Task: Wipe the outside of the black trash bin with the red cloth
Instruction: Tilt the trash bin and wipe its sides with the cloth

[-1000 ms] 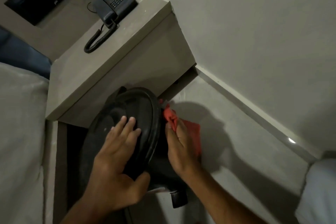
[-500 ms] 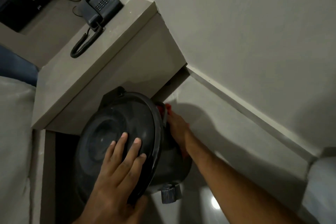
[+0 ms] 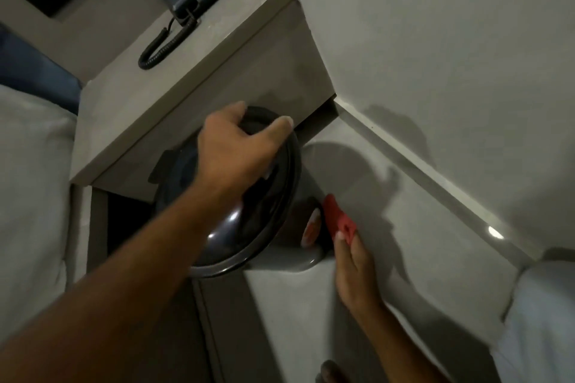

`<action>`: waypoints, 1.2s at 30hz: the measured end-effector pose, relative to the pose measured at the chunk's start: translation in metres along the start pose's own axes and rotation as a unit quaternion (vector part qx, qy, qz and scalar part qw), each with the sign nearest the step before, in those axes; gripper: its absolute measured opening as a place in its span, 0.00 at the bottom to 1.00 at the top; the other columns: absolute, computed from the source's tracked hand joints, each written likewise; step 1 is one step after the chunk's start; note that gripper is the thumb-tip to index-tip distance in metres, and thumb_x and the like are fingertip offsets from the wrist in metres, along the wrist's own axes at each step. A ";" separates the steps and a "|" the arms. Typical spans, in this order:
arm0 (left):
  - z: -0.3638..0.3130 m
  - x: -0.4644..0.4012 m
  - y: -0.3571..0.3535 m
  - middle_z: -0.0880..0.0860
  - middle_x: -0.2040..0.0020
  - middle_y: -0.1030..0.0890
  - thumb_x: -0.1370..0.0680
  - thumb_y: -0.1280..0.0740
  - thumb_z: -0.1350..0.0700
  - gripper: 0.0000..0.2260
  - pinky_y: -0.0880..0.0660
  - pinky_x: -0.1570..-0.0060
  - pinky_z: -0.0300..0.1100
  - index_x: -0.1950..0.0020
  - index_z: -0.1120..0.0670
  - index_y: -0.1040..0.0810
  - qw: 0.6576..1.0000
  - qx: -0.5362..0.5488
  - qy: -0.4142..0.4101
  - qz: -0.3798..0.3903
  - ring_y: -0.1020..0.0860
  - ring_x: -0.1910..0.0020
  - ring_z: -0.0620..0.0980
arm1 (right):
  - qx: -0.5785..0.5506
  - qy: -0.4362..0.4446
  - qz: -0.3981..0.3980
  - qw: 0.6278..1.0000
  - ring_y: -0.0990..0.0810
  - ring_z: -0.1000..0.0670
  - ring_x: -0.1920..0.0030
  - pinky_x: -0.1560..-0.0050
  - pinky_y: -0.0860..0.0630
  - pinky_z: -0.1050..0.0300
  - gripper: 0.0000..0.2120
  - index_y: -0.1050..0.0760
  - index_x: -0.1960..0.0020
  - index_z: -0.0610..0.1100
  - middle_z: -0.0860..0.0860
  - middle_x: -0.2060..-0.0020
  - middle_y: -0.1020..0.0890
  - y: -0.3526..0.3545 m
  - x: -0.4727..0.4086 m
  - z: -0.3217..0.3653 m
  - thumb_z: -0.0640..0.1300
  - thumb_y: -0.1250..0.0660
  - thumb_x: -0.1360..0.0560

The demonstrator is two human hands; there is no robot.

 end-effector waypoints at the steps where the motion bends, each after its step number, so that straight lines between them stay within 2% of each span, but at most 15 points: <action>1: 0.007 -0.003 0.011 0.50 0.47 0.14 0.32 0.26 0.39 0.23 0.19 0.47 0.53 0.41 0.48 0.20 0.995 -0.053 -0.050 0.062 0.16 0.47 0.48 | 0.001 -0.003 -0.010 1.000 0.21 0.69 0.43 0.42 0.28 0.63 0.11 0.25 0.44 0.74 0.77 0.49 0.20 0.001 -0.005 0.008 0.64 0.44 0.21; 3: 0.037 0.006 0.038 0.54 0.23 0.33 0.35 0.31 0.28 0.46 0.35 0.28 0.55 0.23 0.46 0.39 0.931 -0.272 -0.136 0.204 0.37 0.23 0.50 | -0.026 0.000 -0.022 0.999 0.23 0.75 0.50 0.46 0.29 0.69 0.11 0.23 0.46 0.68 0.81 0.53 0.22 0.001 -0.010 0.020 0.57 0.42 0.20; 5: 0.078 0.025 0.066 0.51 0.18 0.59 0.42 0.35 0.20 0.61 0.53 0.25 0.58 0.20 0.47 0.61 0.835 -0.433 -0.182 0.286 0.61 0.20 0.50 | -0.056 -0.002 -0.035 0.998 0.22 0.72 0.45 0.43 0.28 0.73 0.11 0.22 0.43 0.62 0.77 0.48 0.19 0.003 -0.009 0.026 0.54 0.42 0.19; 7: 0.104 0.041 0.082 0.54 0.20 0.65 0.46 0.34 0.20 0.66 0.54 0.26 0.62 0.21 0.47 0.65 0.823 -0.469 -0.160 0.279 0.65 0.21 0.55 | -0.092 -0.029 -0.046 0.994 0.18 0.51 0.38 0.36 0.22 0.52 0.24 0.25 0.32 0.54 0.59 0.40 0.16 0.003 -0.005 0.026 0.63 0.42 0.23; 9: 0.110 0.052 0.082 0.61 0.19 0.56 0.43 0.35 0.23 0.62 0.43 0.29 0.69 0.20 0.53 0.56 0.842 -0.465 -0.150 0.230 0.55 0.21 0.63 | -0.108 -0.053 -0.061 0.991 0.21 0.41 0.34 0.32 0.26 0.37 0.33 0.30 0.25 0.46 0.45 0.33 0.20 0.003 -0.003 0.025 0.64 0.42 0.24; 11: 0.098 0.060 0.067 0.68 0.23 0.41 0.39 0.42 0.21 0.58 0.32 0.37 0.71 0.22 0.60 0.44 0.853 -0.473 -0.138 0.175 0.41 0.25 0.69 | -0.117 -0.063 -0.071 0.989 0.25 0.44 0.30 0.27 0.30 0.41 0.28 0.34 0.22 0.43 0.43 0.29 0.24 0.003 -0.004 0.027 0.57 0.43 0.17; 15: 0.050 0.068 0.028 0.65 0.34 0.23 0.39 0.47 0.18 0.55 0.20 0.59 0.56 0.29 0.60 0.32 0.829 -0.546 -0.069 0.099 0.20 0.41 0.64 | -0.118 -0.126 -0.037 0.984 0.29 0.47 0.28 0.26 0.33 0.46 0.24 0.38 0.21 0.44 0.43 0.24 0.30 0.001 -0.012 0.022 0.51 0.46 0.14; 18: 0.034 0.068 0.029 0.62 0.45 0.16 0.36 0.48 0.19 0.50 0.25 0.70 0.45 0.34 0.58 0.26 0.801 -0.570 -0.165 0.083 0.15 0.58 0.61 | -0.128 -0.149 -0.012 0.980 0.26 0.46 0.29 0.28 0.29 0.44 0.24 0.38 0.21 0.48 0.45 0.26 0.28 0.009 -0.021 0.009 0.55 0.46 0.14; 20: 0.049 0.067 0.040 0.66 0.37 0.22 0.34 0.41 0.23 0.49 0.20 0.58 0.56 0.28 0.59 0.33 0.765 -0.592 -0.208 0.145 0.19 0.43 0.66 | -0.144 -0.164 -0.011 0.976 0.26 0.46 0.29 0.27 0.29 0.43 0.24 0.37 0.21 0.47 0.45 0.26 0.27 0.016 -0.026 0.001 0.55 0.45 0.14; 22: 0.064 0.067 0.051 0.71 0.28 0.33 0.36 0.25 0.35 0.52 0.29 0.38 0.67 0.23 0.60 0.43 0.760 -0.593 -0.177 0.198 0.31 0.31 0.72 | -0.147 -0.172 -0.007 0.974 0.27 0.46 0.28 0.25 0.32 0.42 0.23 0.38 0.21 0.46 0.44 0.25 0.28 0.017 -0.029 -0.004 0.52 0.45 0.14; 24: 0.067 0.068 0.050 0.73 0.28 0.34 0.38 0.21 0.43 0.52 0.27 0.43 0.68 0.23 0.61 0.42 0.769 -0.585 -0.148 0.213 0.31 0.31 0.74 | -0.132 -0.160 0.012 0.978 0.29 0.47 0.27 0.24 0.34 0.43 0.23 0.39 0.20 0.47 0.44 0.24 0.30 0.009 -0.029 -0.002 0.48 0.44 0.14; 27: 0.044 0.063 0.053 0.69 0.48 0.18 0.36 0.37 0.35 0.44 0.21 0.66 0.56 0.31 0.66 0.30 0.789 -0.570 -0.161 0.165 0.17 0.55 0.69 | -0.025 -0.041 0.018 0.999 0.36 0.45 0.22 0.21 0.40 0.42 0.27 0.42 0.19 0.45 0.44 0.21 0.34 -0.007 -0.025 0.018 0.46 0.41 0.16; 29: 0.025 0.054 0.060 0.57 0.70 0.25 0.38 0.41 0.32 0.42 0.27 0.71 0.45 0.38 0.64 0.25 0.819 -0.539 -0.144 0.132 0.25 0.75 0.58 | 0.102 0.110 0.026 0.988 0.44 0.42 0.19 0.20 0.48 0.41 0.29 0.45 0.19 0.47 0.43 0.19 0.42 -0.021 -0.024 0.042 0.47 0.43 0.19; 34: 0.011 0.033 0.068 0.52 0.75 0.28 0.42 0.43 0.29 0.34 0.32 0.74 0.39 0.57 0.58 0.23 0.831 -0.530 -0.123 0.115 0.28 0.77 0.53 | 0.318 0.367 0.044 0.873 0.53 0.35 0.19 0.22 0.54 0.34 0.34 0.56 0.18 0.54 0.42 0.17 0.49 -0.050 -0.008 0.060 0.52 0.43 0.19; 36: 0.006 0.026 0.063 0.53 0.75 0.27 0.43 0.44 0.28 0.35 0.28 0.75 0.41 0.60 0.58 0.23 0.820 -0.542 -0.125 0.135 0.26 0.77 0.53 | 0.376 0.411 0.063 0.828 0.56 0.32 0.19 0.25 0.51 0.25 0.35 0.49 0.18 0.57 0.41 0.18 0.52 -0.051 0.013 0.026 0.54 0.37 0.21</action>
Point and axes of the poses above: each hand's wrist, its own x-axis away from the middle knuckle, its own y-axis out of the back of the hand, z = x × y, the point moved 3 cm from there along -x, towards the middle knuckle
